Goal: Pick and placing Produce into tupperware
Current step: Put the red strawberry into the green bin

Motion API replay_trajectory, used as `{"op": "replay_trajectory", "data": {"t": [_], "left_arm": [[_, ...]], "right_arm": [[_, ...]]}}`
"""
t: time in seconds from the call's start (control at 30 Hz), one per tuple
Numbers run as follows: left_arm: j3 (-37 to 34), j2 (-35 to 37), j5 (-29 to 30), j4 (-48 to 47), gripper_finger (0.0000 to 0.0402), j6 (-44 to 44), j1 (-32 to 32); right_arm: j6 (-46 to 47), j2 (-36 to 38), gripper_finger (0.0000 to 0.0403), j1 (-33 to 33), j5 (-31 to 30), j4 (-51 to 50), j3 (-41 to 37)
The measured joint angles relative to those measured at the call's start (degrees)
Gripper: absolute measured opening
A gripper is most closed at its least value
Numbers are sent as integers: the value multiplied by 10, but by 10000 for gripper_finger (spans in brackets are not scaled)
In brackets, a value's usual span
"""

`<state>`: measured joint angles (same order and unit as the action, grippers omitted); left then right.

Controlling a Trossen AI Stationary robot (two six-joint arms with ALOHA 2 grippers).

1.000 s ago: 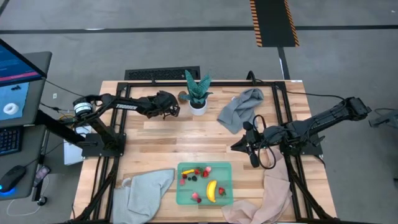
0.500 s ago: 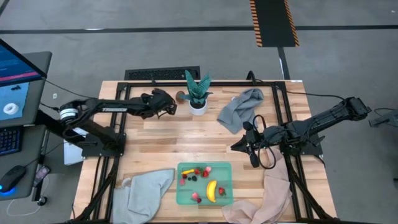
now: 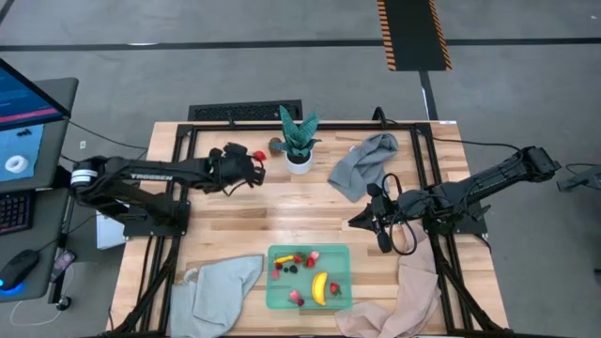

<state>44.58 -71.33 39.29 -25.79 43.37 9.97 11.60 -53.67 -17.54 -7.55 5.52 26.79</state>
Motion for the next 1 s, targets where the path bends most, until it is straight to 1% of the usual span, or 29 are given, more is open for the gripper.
{"op": "replay_trajectory", "data": {"t": [0.27, 0.63, 0.77, 1.0], "left_arm": [[0, 7, 20, 12, 0, 49, -98], [0, 6, 15, 100, 0, 41, -222], [0, -11, 2, 132, 0, 33, -264], [0, -70, -28, 231, 0, 25, -321]], "right_arm": [[0, 0, 59, 0, 0, 0, 0], [0, 0, 59, 0, 0, 0, 0], [0, 0, 59, 0, 0, 0, 0], [0, 0, 59, 0, 0, -5, 0]]}}
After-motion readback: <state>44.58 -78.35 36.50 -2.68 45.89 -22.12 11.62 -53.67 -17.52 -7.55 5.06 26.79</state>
